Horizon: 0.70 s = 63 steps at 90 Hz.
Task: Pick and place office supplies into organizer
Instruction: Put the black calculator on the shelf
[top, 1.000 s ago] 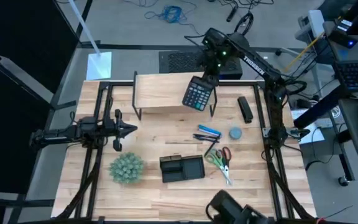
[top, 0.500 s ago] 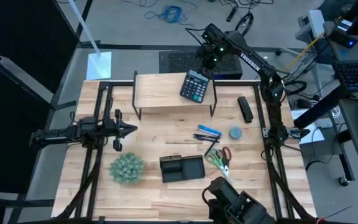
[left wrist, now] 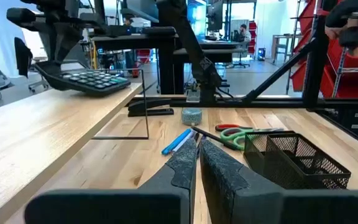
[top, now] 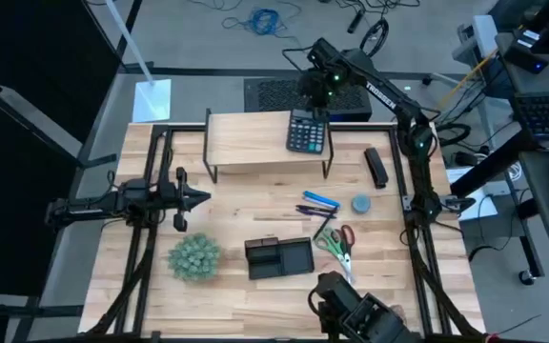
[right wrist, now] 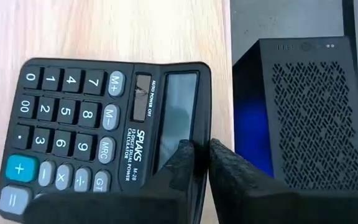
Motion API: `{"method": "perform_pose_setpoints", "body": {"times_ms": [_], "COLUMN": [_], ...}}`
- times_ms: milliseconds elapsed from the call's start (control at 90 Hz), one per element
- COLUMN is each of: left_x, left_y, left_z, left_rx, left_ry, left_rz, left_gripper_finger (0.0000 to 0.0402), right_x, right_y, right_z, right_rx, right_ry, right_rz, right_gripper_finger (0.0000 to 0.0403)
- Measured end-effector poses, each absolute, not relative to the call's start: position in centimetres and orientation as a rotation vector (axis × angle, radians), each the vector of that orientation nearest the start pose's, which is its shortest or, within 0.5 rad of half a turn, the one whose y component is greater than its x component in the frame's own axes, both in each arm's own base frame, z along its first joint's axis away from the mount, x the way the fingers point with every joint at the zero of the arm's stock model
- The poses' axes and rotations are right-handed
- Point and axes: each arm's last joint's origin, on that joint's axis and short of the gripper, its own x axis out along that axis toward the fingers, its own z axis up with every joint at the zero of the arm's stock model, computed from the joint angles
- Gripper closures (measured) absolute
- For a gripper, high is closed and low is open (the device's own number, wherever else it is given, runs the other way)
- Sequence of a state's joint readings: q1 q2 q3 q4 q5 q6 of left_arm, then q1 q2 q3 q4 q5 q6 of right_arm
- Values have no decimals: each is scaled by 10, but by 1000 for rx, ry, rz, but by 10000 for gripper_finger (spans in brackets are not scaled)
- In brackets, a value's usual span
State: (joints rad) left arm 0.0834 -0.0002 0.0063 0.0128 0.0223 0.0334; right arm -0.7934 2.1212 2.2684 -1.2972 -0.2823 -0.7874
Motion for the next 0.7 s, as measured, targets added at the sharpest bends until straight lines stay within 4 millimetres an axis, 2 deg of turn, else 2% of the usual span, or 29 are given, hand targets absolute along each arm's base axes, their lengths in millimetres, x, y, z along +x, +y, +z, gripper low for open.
{"method": "perform_pose_setpoints", "body": {"times_ms": [289,478,700], "left_x": [97,97,97], "left_y": [7,7,7], "left_z": [167,167,167], "left_rx": [34,34,34], "left_ry": [-18,-18,-18], "left_rz": [61,61,61], "left_gripper_finger": [391,391,391], "right_x": [317,323,328], "right_y": [-291,-291,-291], "right_z": [337,331,330], "right_rx": [-217,-266,-280], "right_ry": [1078,1146,1133], "right_rz": [41,-12,-14], "right_gripper_finger": [377,376,376]}}
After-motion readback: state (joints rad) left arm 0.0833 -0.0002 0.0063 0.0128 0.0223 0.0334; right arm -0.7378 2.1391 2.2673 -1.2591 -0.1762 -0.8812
